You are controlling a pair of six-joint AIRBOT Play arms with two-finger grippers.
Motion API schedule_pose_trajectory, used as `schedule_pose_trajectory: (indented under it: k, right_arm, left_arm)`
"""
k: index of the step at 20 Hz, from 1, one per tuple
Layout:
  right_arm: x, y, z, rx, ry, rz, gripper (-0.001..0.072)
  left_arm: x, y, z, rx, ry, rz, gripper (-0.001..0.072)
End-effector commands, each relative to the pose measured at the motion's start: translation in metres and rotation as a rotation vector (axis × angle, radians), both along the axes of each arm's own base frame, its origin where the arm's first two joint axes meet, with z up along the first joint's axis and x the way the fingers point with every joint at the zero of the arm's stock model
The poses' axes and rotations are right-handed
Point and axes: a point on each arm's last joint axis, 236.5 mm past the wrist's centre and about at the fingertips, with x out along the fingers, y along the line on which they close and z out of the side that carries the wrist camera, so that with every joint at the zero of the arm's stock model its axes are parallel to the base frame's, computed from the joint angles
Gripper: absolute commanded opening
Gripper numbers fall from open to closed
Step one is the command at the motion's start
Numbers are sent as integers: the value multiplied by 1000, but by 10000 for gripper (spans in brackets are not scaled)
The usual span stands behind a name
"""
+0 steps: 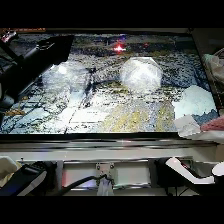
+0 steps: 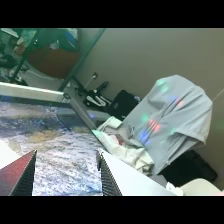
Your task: Fold the clothes and pants, and hang the long-sleeved shirts on hangers.
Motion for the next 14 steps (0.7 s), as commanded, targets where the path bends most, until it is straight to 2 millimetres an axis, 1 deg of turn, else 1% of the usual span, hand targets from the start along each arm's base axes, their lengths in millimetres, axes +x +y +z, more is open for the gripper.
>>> schedule_pose_trajectory:
  k: [1,3,5,9,11,13,14]
  right_arm:
    - [-28,-8,-13,60,-28,-50,19]
    - [-47,-10,-16,74,-44,-92,19]
    - [-68,-10,-14,70,-62,-140,19]
    - [-112,-10,-11,60,-156,-250,20]
    - [-123,-11,-13,71,-178,-264,21]
    - [-125,-11,-13,70,-197,-259,25]
    - [-125,-12,-12,64,-201,-256,168]
  left_arm:
    - [1,1,-1,14,-4,4,419]
    - [1,1,-1,14,-5,4,419]
    - [0,1,-1,14,-5,4,419]
    - [0,1,-1,14,-5,4,419]
    - [1,1,-1,14,-5,4,420]
    - [1,1,-1,14,-5,4,420]
    - [1,1,-1,14,-5,4,419]
